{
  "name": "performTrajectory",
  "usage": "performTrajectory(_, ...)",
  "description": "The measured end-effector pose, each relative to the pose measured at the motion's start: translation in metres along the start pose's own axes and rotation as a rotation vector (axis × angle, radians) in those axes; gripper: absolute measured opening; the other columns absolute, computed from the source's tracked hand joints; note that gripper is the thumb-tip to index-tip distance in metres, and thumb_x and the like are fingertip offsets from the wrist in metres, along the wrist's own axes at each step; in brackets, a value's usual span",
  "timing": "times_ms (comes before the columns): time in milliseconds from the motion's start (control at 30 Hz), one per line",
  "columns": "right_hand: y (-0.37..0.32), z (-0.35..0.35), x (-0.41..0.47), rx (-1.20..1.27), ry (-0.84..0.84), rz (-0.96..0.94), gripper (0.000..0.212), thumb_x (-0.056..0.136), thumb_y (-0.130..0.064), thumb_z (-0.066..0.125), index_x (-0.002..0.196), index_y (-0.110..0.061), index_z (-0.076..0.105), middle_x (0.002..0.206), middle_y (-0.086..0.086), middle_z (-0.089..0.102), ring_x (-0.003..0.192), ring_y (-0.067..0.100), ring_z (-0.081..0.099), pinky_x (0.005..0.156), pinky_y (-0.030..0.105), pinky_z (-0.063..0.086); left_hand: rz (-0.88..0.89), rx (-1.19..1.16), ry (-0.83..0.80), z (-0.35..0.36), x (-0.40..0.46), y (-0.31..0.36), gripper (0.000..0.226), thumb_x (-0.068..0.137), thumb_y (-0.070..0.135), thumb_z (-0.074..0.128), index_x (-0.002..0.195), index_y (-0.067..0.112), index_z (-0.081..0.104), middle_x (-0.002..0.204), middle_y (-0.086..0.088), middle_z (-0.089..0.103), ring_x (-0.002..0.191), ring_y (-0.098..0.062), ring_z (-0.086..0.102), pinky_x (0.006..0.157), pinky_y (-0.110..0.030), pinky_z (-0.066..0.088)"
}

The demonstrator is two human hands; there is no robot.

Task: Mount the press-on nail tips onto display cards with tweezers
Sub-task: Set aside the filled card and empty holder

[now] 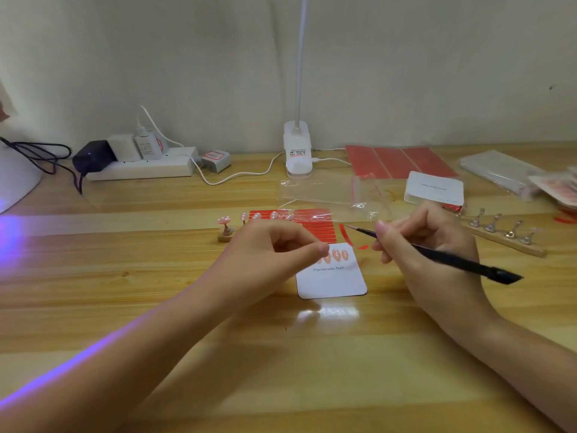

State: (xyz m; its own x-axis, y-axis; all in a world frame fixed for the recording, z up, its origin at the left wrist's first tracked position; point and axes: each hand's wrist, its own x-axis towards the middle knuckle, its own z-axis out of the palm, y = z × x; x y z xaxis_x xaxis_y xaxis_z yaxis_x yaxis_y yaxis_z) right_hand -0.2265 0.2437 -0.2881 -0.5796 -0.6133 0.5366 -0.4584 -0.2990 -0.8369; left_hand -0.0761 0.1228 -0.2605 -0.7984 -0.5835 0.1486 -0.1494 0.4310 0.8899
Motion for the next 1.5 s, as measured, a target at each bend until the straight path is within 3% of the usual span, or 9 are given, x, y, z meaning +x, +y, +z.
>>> performTrajectory(67, 0.001, 0.001, -0.004, -0.055, -0.019, -0.077, 0.029, 0.082, -0.023, 0.069, 0.063, -0.03, 0.049, 0.067, 0.003, 0.062, 0.062, 0.02, 0.063, 0.057, 0.025, 0.051, -0.071, -0.077, 0.012, 0.002, 0.0, -0.002, 0.015, 0.081, 0.025, 0.066, 0.069, 0.019, 0.073, 0.045, 0.017, 0.05, 0.043, 0.003, 0.041, 0.044, -0.007, 0.031)
performTrajectory(167, 0.004, 0.006, -0.009, -0.141, -0.049, -0.247, 0.024, 0.081, -0.021, 0.063, 0.066, -0.028, 0.046, 0.072, 0.001, 0.059, 0.062, 0.009, 0.06, 0.058, 0.011, 0.045, -0.192, -0.201, 0.047, 0.005, -0.002, -0.008, 0.015, 0.079, 0.027, 0.067, 0.069, 0.018, 0.074, 0.045, 0.01, 0.041, 0.04, -0.005, 0.032, 0.037, -0.014, 0.028)
performTrajectory(300, 0.006, 0.009, -0.013, -0.231, -0.101, -0.39, 0.024, 0.082, -0.012, 0.059, 0.061, -0.005, 0.048, 0.068, 0.0, 0.057, 0.06, 0.008, 0.055, 0.06, 0.006, 0.04, -0.263, -0.293, 0.048, 0.006, -0.002, -0.011, 0.014, 0.077, 0.026, 0.068, 0.07, 0.015, 0.074, 0.053, -0.003, 0.029, 0.041, -0.01, 0.023, 0.037, -0.013, 0.021)
performTrajectory(633, 0.008, 0.01, -0.012, -0.358, -0.201, -0.653, 0.03, 0.083, -0.003, 0.059, 0.055, 0.004, 0.051, 0.055, 0.012, 0.057, 0.053, 0.018, 0.05, 0.051, 0.025, 0.041, -0.313, -0.405, -0.022, 0.005, -0.005, -0.007, 0.026, 0.066, 0.036, 0.067, 0.068, 0.011, 0.074, 0.049, 0.006, 0.025, 0.038, -0.006, 0.022, 0.035, -0.011, 0.018)
performTrajectory(800, 0.009, 0.008, -0.012, -0.364, -0.252, -0.668, 0.023, 0.084, -0.004, 0.061, 0.063, -0.001, 0.05, 0.057, 0.012, 0.055, 0.051, 0.025, 0.052, 0.049, 0.032, 0.041, -0.32, -0.43, 0.024, 0.007, -0.006, -0.009, 0.014, 0.075, 0.021, 0.068, 0.067, 0.01, 0.071, 0.046, 0.006, 0.026, 0.038, -0.006, 0.024, 0.034, -0.011, 0.02)
performTrajectory(1067, 0.003, 0.007, -0.014, -0.309, -0.193, -0.523, 0.028, 0.082, -0.013, 0.062, 0.059, 0.001, 0.056, 0.064, 0.005, 0.063, 0.059, 0.012, 0.06, 0.055, 0.021, 0.049, -0.262, -0.461, 0.263, 0.004, -0.001, -0.014, 0.023, 0.078, 0.017, 0.067, 0.056, 0.018, 0.07, 0.043, 0.008, 0.027, 0.039, -0.007, 0.021, 0.035, -0.011, 0.021)
performTrajectory(1167, -0.001, 0.002, -0.013, -0.144, -0.063, -0.308, 0.019, 0.08, -0.021, 0.064, 0.066, -0.014, 0.052, 0.07, -0.003, 0.061, 0.068, 0.004, 0.061, 0.067, 0.015, 0.048, -0.228, -0.433, 0.284, 0.001, -0.002, -0.017, 0.026, 0.079, 0.018, 0.066, 0.053, 0.02, 0.069, 0.044, 0.007, 0.027, 0.039, -0.007, 0.021, 0.035, -0.011, 0.022)
performTrajectory(1333, -0.001, -0.005, -0.006, -0.014, 0.036, 0.012, 0.027, 0.077, -0.03, 0.073, 0.062, -0.026, 0.05, 0.072, 0.002, 0.064, 0.073, 0.014, 0.065, 0.074, 0.02, 0.049, -0.224, -0.415, 0.276, 0.002, -0.002, -0.018, 0.029, 0.079, 0.018, 0.067, 0.051, 0.02, 0.068, 0.044, 0.007, 0.028, 0.039, -0.007, 0.021, 0.035, -0.011, 0.022)
performTrajectory(1500, -0.006, 0.0, -0.006, -0.014, -0.042, 0.11, 0.027, 0.079, -0.05, 0.05, 0.078, -0.024, 0.055, 0.068, -0.01, 0.07, 0.056, 0.013, 0.066, 0.062, 0.013, 0.049, -0.228, -0.427, 0.273, 0.002, -0.003, -0.019, 0.025, 0.078, 0.018, 0.067, 0.054, 0.018, 0.069, 0.046, 0.006, 0.027, 0.041, -0.008, 0.02, 0.035, -0.012, 0.022)
